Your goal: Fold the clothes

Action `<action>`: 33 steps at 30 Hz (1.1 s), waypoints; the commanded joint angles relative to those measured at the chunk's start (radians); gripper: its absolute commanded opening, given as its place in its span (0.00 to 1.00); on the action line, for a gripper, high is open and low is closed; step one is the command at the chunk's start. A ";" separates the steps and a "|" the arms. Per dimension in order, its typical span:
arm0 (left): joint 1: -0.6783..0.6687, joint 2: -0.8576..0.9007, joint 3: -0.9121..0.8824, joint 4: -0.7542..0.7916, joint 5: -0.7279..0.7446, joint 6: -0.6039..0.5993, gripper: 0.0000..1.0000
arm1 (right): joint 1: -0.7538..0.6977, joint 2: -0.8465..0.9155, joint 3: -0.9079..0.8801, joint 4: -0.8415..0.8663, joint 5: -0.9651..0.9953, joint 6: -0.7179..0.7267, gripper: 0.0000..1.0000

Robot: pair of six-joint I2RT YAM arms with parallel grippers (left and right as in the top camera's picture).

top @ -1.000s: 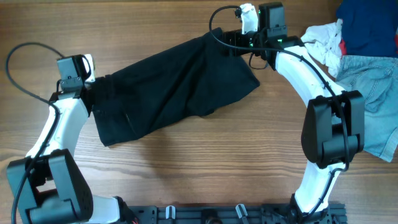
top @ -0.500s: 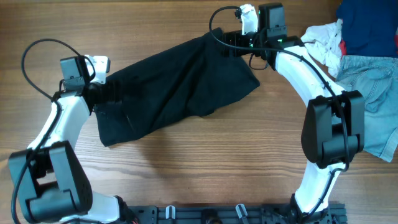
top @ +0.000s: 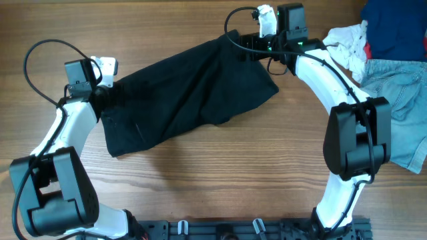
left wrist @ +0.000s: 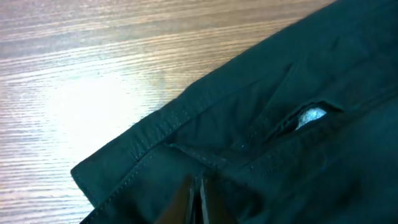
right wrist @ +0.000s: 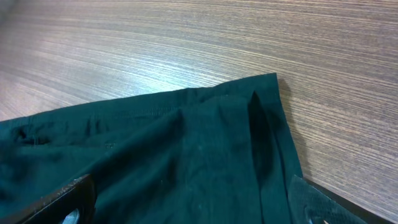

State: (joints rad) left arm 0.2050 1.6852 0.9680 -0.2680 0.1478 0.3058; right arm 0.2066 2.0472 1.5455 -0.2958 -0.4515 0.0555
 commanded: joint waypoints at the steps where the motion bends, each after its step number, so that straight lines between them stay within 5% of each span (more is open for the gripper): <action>1: 0.000 0.005 0.002 -0.013 -0.019 0.005 0.04 | 0.003 -0.002 0.008 -0.002 -0.009 -0.010 1.00; 2: 0.000 0.004 0.002 -0.013 -0.023 0.005 0.16 | 0.003 -0.002 0.008 -0.002 -0.009 -0.011 1.00; 3: 0.000 0.003 0.002 -0.011 -0.033 0.006 0.50 | 0.003 -0.002 0.008 -0.002 -0.009 -0.011 1.00; 4: 0.000 0.002 0.002 -0.007 -0.038 0.006 0.70 | 0.003 -0.002 0.008 -0.002 -0.009 -0.011 1.00; 8: 0.000 0.002 0.002 0.006 -0.049 0.034 0.85 | 0.003 -0.002 0.008 -0.002 -0.009 -0.010 1.00; 20: 0.000 0.002 0.002 -0.063 -0.067 0.175 0.69 | 0.003 -0.002 0.008 -0.001 -0.009 -0.011 1.00; 26: 0.000 0.002 0.002 -0.079 -0.067 0.264 0.40 | 0.003 -0.002 0.008 -0.001 -0.009 -0.011 1.00; 28: 0.000 0.002 0.002 -0.074 -0.067 0.263 0.05 | 0.003 -0.002 0.008 -0.001 -0.009 -0.011 1.00; 33: 0.000 0.002 0.002 -0.073 -0.067 0.263 0.04 | 0.003 -0.002 0.008 -0.001 -0.009 -0.011 1.00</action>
State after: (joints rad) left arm 0.2050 1.6852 0.9680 -0.3435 0.0830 0.5453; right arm 0.2066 2.0472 1.5455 -0.2962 -0.4515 0.0555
